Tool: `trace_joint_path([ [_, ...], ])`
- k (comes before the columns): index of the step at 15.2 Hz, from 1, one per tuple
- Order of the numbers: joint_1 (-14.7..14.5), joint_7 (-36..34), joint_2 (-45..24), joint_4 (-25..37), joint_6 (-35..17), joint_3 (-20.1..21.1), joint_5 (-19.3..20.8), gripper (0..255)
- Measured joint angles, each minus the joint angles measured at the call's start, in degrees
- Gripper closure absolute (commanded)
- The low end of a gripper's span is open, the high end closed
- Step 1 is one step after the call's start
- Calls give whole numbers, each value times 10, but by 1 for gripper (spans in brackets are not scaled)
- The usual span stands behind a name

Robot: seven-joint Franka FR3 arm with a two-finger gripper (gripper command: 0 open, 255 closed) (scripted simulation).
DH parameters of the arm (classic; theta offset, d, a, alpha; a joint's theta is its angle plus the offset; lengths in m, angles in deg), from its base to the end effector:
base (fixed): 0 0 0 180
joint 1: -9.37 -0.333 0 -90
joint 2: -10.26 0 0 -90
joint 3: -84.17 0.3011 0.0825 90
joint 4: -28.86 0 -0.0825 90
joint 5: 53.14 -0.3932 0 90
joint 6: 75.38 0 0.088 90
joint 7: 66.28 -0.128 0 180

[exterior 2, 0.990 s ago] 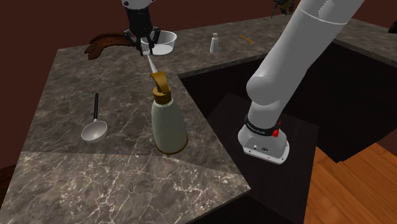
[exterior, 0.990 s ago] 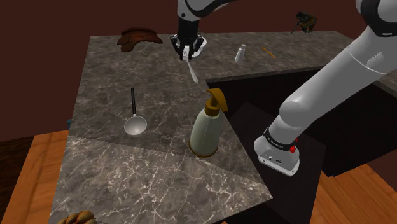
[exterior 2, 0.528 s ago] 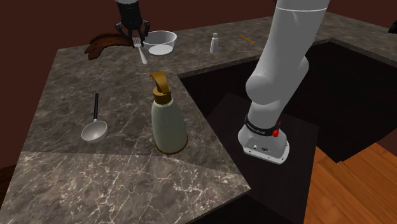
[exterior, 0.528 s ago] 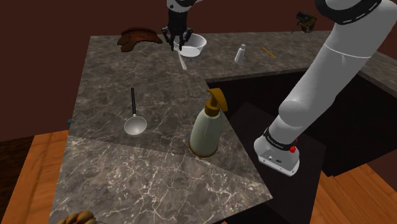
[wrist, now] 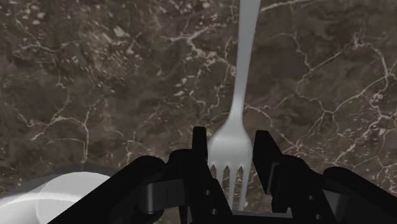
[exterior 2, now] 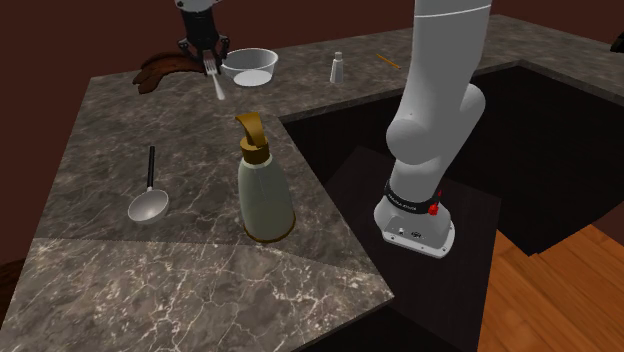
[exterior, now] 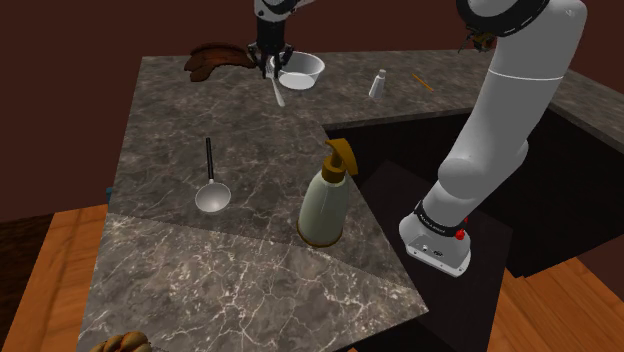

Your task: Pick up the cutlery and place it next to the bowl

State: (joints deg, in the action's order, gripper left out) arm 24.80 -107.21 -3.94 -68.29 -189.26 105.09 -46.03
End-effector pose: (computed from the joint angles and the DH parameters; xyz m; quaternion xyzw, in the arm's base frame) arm 0.6417 0.0369 0.4238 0.9570 -0.2880 0.0338 0.0005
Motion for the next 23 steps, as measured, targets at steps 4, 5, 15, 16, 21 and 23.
trace_joint_path([
  [4,1,-2,-6,-25,-30,-2,4,255],
  [5,0,-3,-8,-29,-36,-2,4,255],
  [15,-3,-14,-36,-70,-103,-7,20,255],
  [16,-3,-16,-40,-72,-109,-7,22,255],
  [21,-6,-22,-58,-87,-141,-11,31,255],
  [23,-6,-25,-62,-93,-151,-12,34,255],
])
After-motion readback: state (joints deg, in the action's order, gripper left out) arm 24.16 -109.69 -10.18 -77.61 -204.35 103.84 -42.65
